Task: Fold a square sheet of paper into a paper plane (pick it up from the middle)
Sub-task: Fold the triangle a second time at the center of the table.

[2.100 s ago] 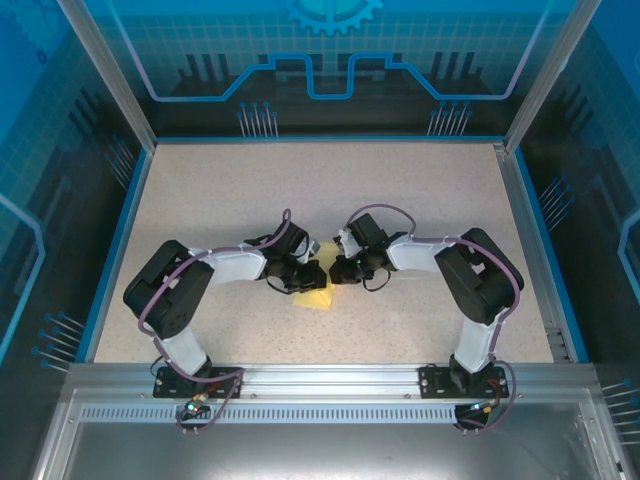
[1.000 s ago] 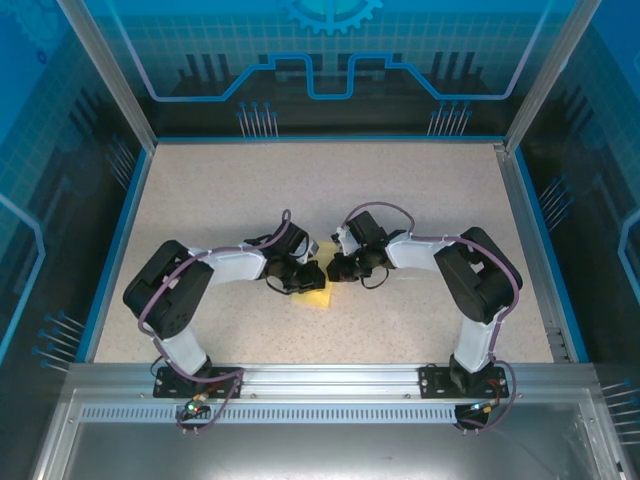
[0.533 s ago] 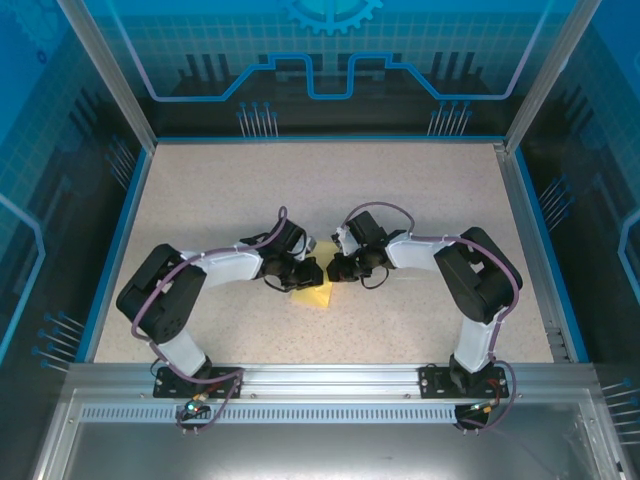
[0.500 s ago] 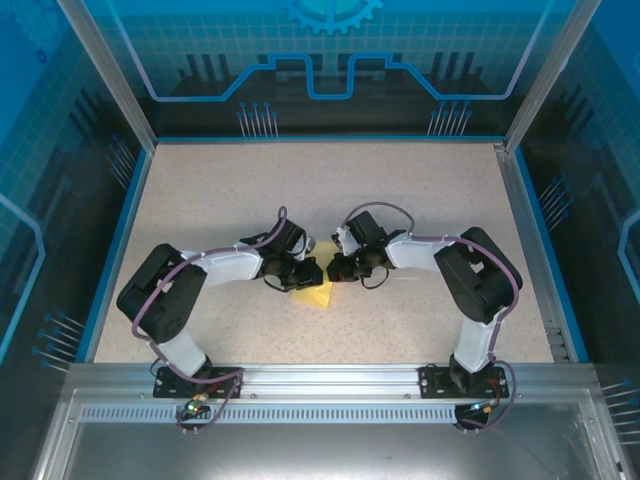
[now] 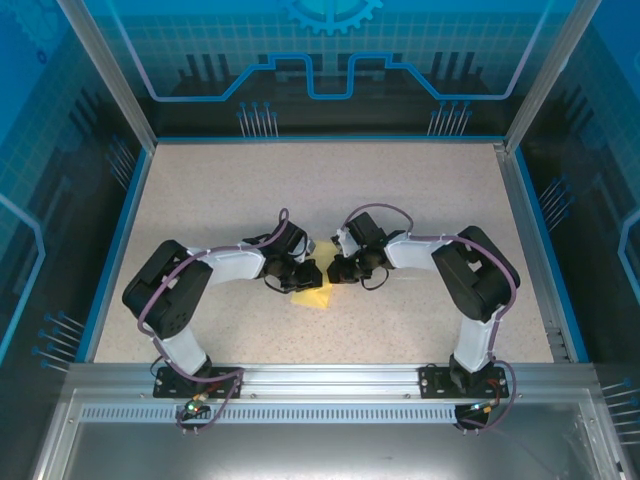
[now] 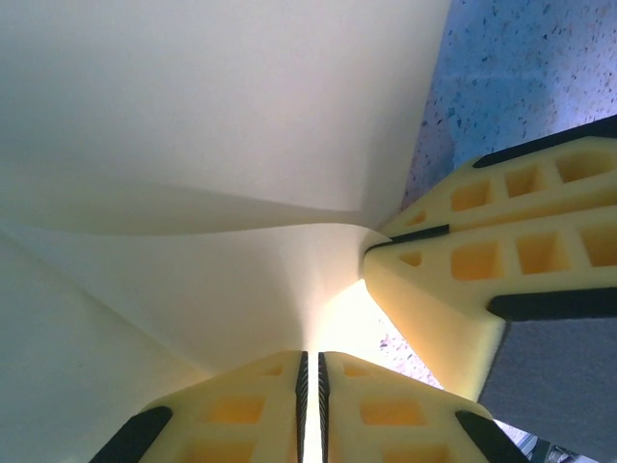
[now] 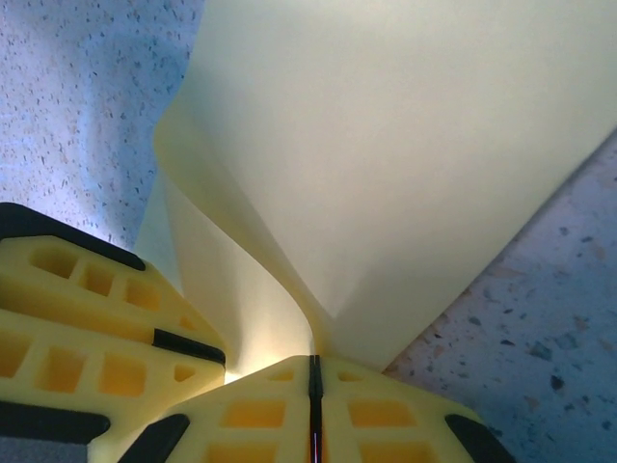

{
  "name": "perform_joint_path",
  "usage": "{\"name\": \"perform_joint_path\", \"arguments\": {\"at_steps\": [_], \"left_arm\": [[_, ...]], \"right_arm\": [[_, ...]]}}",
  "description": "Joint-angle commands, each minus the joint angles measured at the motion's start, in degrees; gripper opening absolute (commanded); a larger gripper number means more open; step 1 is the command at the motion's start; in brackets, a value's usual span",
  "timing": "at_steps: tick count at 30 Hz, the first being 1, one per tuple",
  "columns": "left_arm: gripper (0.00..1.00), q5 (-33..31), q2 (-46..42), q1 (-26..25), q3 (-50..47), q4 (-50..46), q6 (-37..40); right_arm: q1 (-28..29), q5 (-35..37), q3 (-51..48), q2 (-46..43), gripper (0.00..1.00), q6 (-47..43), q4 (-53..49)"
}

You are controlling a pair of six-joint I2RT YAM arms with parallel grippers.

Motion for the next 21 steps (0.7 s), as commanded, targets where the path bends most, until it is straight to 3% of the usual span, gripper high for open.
{"name": "perform_joint_path", "arguments": {"at_steps": [1, 21], "left_arm": [[0.17, 0.7, -1.6, 0.5, 0.0, 1.8, 0.4], [0.16, -2.0, 2.2, 0.7, 1.0, -2.6, 0.6]], "right_arm": [[0.9, -1.2, 0.5, 1.1, 0.09, -0.8, -1.5], [0.9, 0.0, 1.4, 1.5, 0.09, -0.3, -1.6]]}}
